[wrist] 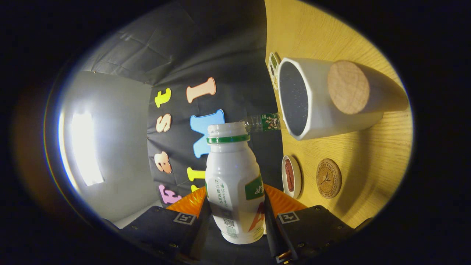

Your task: Take the bottle from table, then pour the juice into the cup, finally place the bottle on the coaster

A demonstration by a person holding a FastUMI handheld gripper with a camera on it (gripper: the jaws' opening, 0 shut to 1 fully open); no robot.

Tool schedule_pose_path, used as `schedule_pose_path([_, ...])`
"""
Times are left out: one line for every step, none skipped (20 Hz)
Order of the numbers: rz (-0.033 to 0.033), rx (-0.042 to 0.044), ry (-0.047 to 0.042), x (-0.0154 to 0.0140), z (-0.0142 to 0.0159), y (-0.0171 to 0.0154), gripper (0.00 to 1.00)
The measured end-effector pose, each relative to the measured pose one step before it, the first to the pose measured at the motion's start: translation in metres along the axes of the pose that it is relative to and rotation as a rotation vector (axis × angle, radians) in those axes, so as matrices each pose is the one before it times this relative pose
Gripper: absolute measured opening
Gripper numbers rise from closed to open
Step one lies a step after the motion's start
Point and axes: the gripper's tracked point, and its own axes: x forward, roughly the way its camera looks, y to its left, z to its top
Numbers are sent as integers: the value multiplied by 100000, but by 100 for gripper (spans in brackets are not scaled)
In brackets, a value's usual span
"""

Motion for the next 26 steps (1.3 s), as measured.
schedule_pose_path([257, 883, -395, 163, 69, 83, 66])
schedule_pose_path([390, 886, -156, -140, -7, -23, 66])
schedule_pose_path([197, 878, -326, -48, 46, -48, 66])
schedule_pose_path([162, 776, -335, -43, 36, 53, 66])
schedule_pose_path([64, 822, -137, -10, 6, 19, 66])
schedule_pose_path([197, 747, -172, 105, -125, 14, 66])
schedule_pose_path([-24, 845, -302, 27, -5, -18, 66])
schedule_pose_path([214, 855, -108, -55, -82, 71, 66])
schedule_pose_path([376, 636, -175, -34, 42, 31, 66])
schedule_pose_path([314, 500, 23, 120, -81, 28, 66])
schedule_pose_path([176, 495, -42, 8, -22, -2, 66])
schedule_pose_path([272, 492, 109, 27, -56, 57, 66])
schedule_pose_path([160, 429, 47, -32, -2, 13, 66])
schedule_pose_path([299, 264, 98, 86, -21, 57, 66])
schedule_pose_path([238, 160, 102, -29, 12, -13, 66])
schedule_pose_path([295, 150, 70, 47, -26, 41, 66])
schedule_pose_path([328, 212, -52, -47, 37, 43, 66])
schedule_pose_path([364, 232, 58, 122, -91, 18, 66])
schedule_pose_path([243, 205, -33, -89, 59, -5, 66])
schedule_pose_path([267, 75, 1, 63, -37, 22, 66])
schedule_pose_path([56, 227, -5, -16, 17, -21, 66])
schedule_pose_path([264, 342, 56, 26, 12, 94, 66])
schedule_pose_path([261, 218, 86, 29, -60, -8, 66])
schedule_pose_path([129, 170, 119, 61, -103, 26, 66])
schedule_pose_path([129, 262, 19, 7, 26, -11, 66])
schedule_pose_path([137, 576, -126, -56, 56, 42, 66])
